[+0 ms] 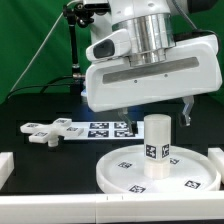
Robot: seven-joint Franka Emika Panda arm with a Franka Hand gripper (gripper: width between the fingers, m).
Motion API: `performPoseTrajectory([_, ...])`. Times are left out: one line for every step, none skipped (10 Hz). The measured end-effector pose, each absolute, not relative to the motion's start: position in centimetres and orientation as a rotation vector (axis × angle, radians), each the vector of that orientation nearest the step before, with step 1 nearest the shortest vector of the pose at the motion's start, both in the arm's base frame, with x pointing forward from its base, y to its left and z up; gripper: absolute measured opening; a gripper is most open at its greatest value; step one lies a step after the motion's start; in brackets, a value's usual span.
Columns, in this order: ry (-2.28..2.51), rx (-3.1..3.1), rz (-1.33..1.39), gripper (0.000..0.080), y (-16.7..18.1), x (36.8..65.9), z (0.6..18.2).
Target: Assemble round table
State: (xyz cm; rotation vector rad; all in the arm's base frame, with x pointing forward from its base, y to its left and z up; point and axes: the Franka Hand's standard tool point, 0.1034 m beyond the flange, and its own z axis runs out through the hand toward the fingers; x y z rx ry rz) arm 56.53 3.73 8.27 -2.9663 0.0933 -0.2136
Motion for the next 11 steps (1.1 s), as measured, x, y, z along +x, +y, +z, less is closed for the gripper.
performPoseTrajectory([0.015,-2.971,-0.22,0.0649,3.7,56.5,8.3])
performPoseTrajectory([-0.054,-2.977,-0.223,0.0649,3.7,56.5,8.3])
performPoseTrajectory([-0.242,-2.992,-0.213,0.0649,4.0,56.4,8.2])
performPoseTrajectory([-0.397,-2.994,-0.201,0.0649,4.1,56.4,8.2])
performPoseTrajectory([-0.531,-2.991,-0.191,0.0649,4.3,56.4,8.3])
performPoseTrajectory([-0.668,-2.981,-0.16,0.0649,4.8,56.5,8.2])
performPoseTrajectory([-0.787,-2.965,-0.152,0.0649,4.8,56.6,8.1])
performPoseTrajectory([-0.87,-2.947,-0.155,0.0649,4.6,56.6,8.1])
performPoseTrajectory([-1.009,-2.91,-0.158,0.0649,4.4,56.6,8.1])
performPoseTrajectory([-1.098,-2.883,-0.159,0.0649,4.3,56.6,8.1])
performPoseTrajectory([-1.21,-2.847,-0.155,0.0649,4.2,56.6,8.1])
